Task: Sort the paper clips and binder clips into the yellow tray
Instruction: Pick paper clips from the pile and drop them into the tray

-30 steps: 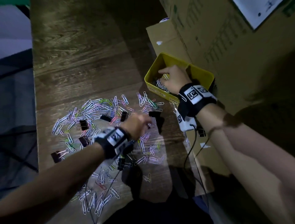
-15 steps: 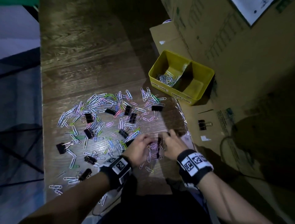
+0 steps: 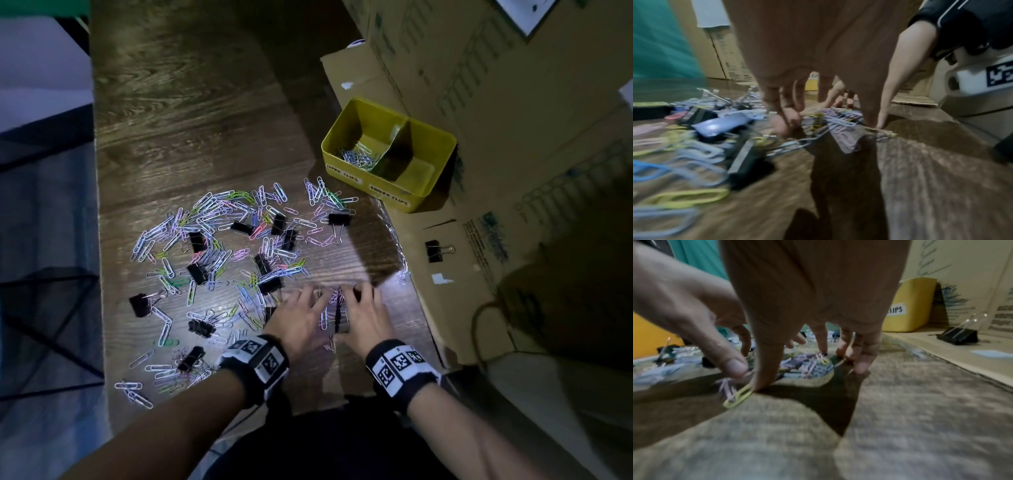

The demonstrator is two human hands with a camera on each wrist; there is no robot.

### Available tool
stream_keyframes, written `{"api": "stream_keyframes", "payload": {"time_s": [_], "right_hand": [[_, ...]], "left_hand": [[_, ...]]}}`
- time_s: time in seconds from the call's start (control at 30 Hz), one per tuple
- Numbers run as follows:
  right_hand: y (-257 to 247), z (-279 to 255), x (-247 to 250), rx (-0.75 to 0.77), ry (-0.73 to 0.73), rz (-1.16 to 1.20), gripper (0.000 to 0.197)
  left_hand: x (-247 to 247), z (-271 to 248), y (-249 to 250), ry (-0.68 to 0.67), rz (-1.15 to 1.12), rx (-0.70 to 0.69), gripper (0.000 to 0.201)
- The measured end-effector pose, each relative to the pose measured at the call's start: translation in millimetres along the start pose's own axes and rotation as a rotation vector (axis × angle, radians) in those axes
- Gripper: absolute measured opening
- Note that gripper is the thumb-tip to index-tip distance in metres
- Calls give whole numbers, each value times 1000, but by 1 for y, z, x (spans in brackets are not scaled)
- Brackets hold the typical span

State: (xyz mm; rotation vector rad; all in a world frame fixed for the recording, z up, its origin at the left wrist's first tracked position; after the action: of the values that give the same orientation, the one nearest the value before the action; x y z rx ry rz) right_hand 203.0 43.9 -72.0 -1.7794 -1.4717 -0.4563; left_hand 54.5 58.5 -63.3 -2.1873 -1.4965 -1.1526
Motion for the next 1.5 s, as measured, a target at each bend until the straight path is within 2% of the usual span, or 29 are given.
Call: {"api": "stream_keyframes", "payload": {"time_s": [0.13,0.3,0.43,0.53,0.73,0.8,0.9,1.07,1.2,1.27,1.43,1.5], "right_hand": [[-1,0,-4,47,-53,48,64],[-1,1,5,76,-52,107,39],[0,4,5,91,-73,47,29],[1,5,2,75,-83,64,26],[11,10,-3,23,-67,240,26],[14,9,-1,39,-45,288,21],[21,6,4,72,7,358,24],[28,10,13,72,17,543,30],[33,17,19,45,24,798,29],[33,17,28,48,40,909,27],[31,16,61,107,135,1145,30],[29,16,80,131,169,1168,26]], "left_hand": [[-8,10,8,-5,-117,75,73],[-11,10,4,53,-295,-5,65],[-3,9,-5,150,-475,-37,48],[-5,13,-11,184,-510,44,38],[-11,19,-18,230,-625,93,32],[-9,19,-20,227,-706,126,32],[-7,23,-26,223,-863,158,32],[-9,29,-32,199,-942,109,29],[3,27,-36,141,-1208,145,37],[10,24,-41,134,-1357,120,34],[57,17,-52,79,-1595,32,22],[92,20,-53,123,-1620,-31,22]]}}
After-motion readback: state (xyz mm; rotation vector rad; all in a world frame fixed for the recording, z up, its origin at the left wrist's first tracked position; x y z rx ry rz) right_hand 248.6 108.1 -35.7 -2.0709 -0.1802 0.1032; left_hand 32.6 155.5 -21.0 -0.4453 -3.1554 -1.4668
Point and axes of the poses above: each hand's wrist, its own z-axis towards the middle knuckle, its own x-axis out of the back of the hand, y = z × x, the point moved 1 cm from there along z, towards the middle knuckle, and after that the axes turned 14 degrees about -y, right-handed, at the moved point
